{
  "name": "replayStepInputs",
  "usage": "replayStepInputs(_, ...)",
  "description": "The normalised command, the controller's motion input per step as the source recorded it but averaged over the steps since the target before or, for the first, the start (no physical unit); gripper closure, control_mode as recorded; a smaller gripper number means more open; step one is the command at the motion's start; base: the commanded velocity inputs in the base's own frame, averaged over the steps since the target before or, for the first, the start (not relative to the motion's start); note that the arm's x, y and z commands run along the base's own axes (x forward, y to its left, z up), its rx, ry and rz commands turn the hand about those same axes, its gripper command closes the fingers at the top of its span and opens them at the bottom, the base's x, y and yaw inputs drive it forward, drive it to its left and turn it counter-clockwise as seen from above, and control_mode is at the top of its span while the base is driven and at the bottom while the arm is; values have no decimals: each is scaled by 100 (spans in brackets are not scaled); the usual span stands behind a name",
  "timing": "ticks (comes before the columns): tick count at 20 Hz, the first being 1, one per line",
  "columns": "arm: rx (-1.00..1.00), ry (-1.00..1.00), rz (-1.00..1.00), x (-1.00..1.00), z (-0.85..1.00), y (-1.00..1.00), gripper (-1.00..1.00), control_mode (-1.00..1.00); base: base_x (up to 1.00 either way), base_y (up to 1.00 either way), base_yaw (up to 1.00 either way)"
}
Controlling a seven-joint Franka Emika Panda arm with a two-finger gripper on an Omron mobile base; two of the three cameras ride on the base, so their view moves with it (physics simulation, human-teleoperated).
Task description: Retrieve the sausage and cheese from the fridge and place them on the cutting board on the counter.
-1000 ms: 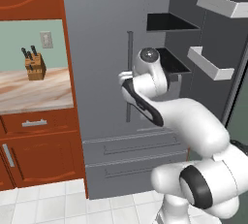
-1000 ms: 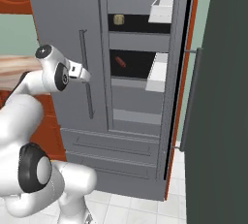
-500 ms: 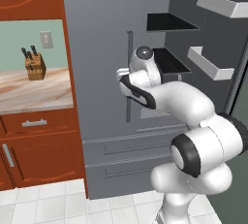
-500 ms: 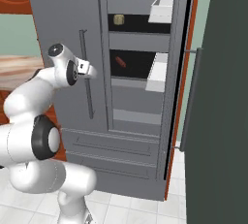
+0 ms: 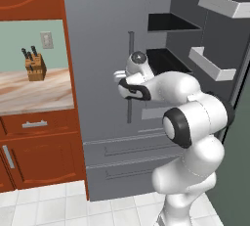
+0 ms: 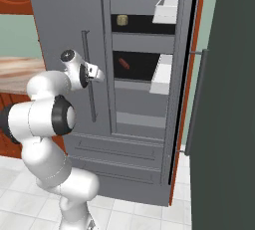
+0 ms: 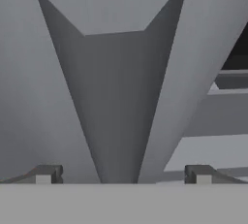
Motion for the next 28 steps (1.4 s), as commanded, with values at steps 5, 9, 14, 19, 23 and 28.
replayStepInputs(5, 0, 0, 0, 70, -22, 37, -100, -100, 0, 0, 0)
replayStepInputs(9, 1, 0, 0, 91, -33, 12, -100, -100, 0, 0, 0)
replayStepInputs(14, 0, -13, -10, 89, -26, 48, -100, -100, 0, 0, 0)
replayStepInputs(19, 0, 0, -17, 100, -16, 28, -100, -100, 0, 0, 0)
replayStepInputs(23, 0, 0, -16, 99, -3, 45, 100, -100, 0, 0, 0)
replayStepInputs(28, 0, 12, -3, 51, -18, 5, 100, -100, 0, 0, 0)
